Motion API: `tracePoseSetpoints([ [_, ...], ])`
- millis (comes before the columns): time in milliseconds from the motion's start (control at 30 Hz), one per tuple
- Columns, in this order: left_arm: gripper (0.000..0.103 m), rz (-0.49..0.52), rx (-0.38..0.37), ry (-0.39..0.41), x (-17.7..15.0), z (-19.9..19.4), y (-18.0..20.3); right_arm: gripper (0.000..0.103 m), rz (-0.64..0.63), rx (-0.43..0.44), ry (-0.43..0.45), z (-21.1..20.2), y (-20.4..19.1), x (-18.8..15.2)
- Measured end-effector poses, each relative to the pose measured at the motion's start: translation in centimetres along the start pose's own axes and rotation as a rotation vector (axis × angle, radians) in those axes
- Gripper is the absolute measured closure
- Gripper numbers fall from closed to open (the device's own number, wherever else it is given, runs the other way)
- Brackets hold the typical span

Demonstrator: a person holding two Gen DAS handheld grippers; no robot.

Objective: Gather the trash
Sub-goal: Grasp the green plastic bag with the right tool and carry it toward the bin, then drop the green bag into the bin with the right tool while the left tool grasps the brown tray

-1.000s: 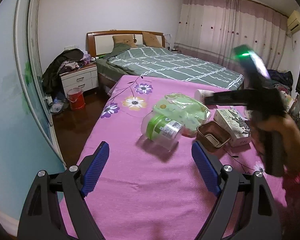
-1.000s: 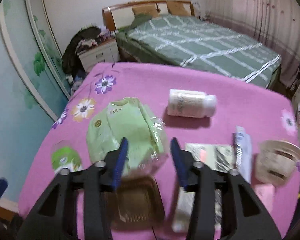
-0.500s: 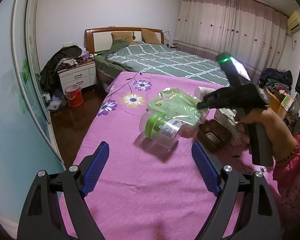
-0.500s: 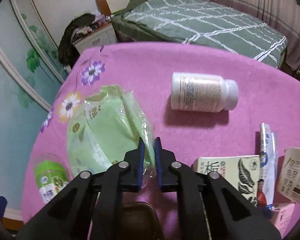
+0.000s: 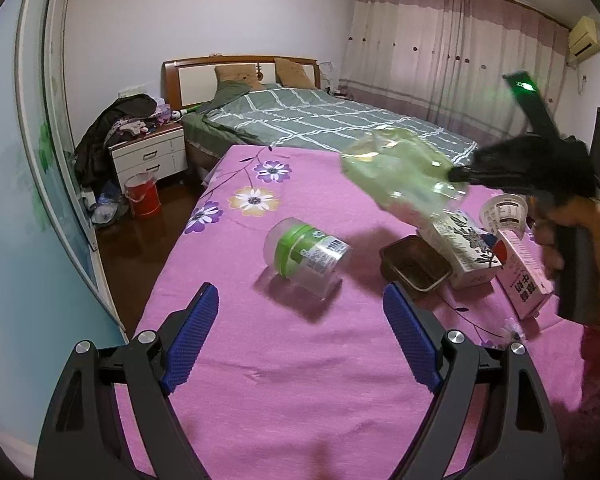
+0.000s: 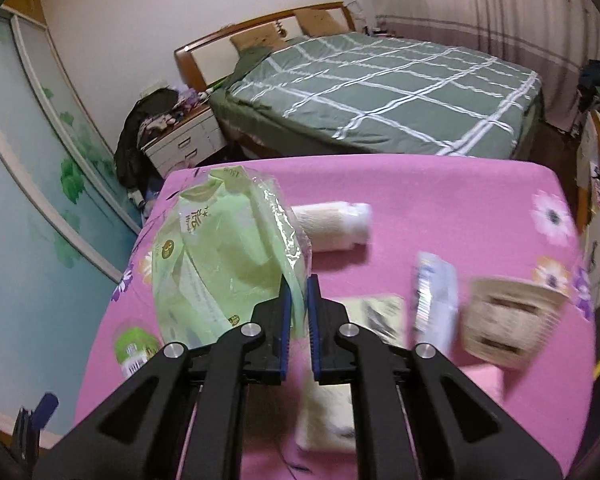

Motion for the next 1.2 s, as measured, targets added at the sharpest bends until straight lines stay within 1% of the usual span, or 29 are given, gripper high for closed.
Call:
tracePoseSetpoints([
  [100, 0.02, 0.01, -0.014, -0.001, 0.1, 0.1, 0.8, 0.095, 0.043, -0.012, 0.034, -2.9, 3.3, -0.6],
  [200, 0.019, 0.025, -0.031, -0.003, 0.1, 0.3, 1.7, 0.095, 0.089, -0.051, 0.085, -6.5, 7.0, -1.5],
  [300, 0.019, 0.034, -0.046, -0.004, 0.2, 0.5, 2.8, 0.094, 0.155, -0.091, 0.134, -10.5, 11.8, -3.0],
  [400, 0.019, 0.044, -0.056, -0.003, 0.3, 0.5, 3.7, 0.093, 0.217, -0.154, 0.174, -13.7, 16.7, -4.7],
  [500, 0.019, 0.059, -0.067, -0.001, 0.3, 0.5, 4.8, 0.093, 0.315, -0.26, 0.22, -17.4, 23.0, -7.1],
  [567, 0.019, 0.069, -0.076, -0.002, 0.4, 0.5, 5.6, 0.093, 0.384, -0.314, 0.243, -19.3, 26.7, -8.7],
  [633, 0.019, 0.08, -0.085, -0.004, 0.4, 0.6, 6.5, 0.093, 0.447, -0.351, 0.251, -20.6, 30.0, -10.1],
  [767, 0.019, 0.096, -0.102, -0.012, 0.3, 0.7, 8.1, 0.093, 0.537, -0.412, 0.241, -21.4, 34.8, -12.8],
  [833, 0.019, 0.102, -0.113, -0.018, 0.1, 0.8, 8.7, 0.093, 0.575, -0.434, 0.229, -21.2, 36.8, -14.0],
  [900, 0.019, 0.11, -0.118, -0.024, 0.1, 0.9, 9.2, 0.093, 0.595, -0.45, 0.218, -20.8, 37.6, -14.6],
  [933, 0.019, 0.116, -0.122, -0.027, 0.0, 0.9, 9.6, 0.091, 0.602, -0.466, 0.212, -20.5, 38.2, -15.0],
  [1000, 0.019, 0.124, -0.126, -0.032, 0.0, 1.0, 10.0, 0.08, 0.61, -0.48, 0.21, -20.1, 38.6, -15.3],
  [1067, 0.019, 0.126, -0.128, -0.039, 0.0, 1.3, 10.3, 0.074, 0.612, -0.48, 0.214, -19.7, 38.5, -15.1],
  [1200, 0.019, 0.113, -0.139, -0.065, -0.2, 2.5, 10.6, 0.07, 0.586, -0.482, 0.229, -19.5, 37.9, -14.5],
])
Point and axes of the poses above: each gripper's, at about its wrist camera, not at the fingertips, and z roughly the way its jaws point, y to its right, x to its top, the point moved 8 cm from there along z, roughly the way its jaws point, and after that the axes turned 8 degrees about z, right-handed, at the moved point
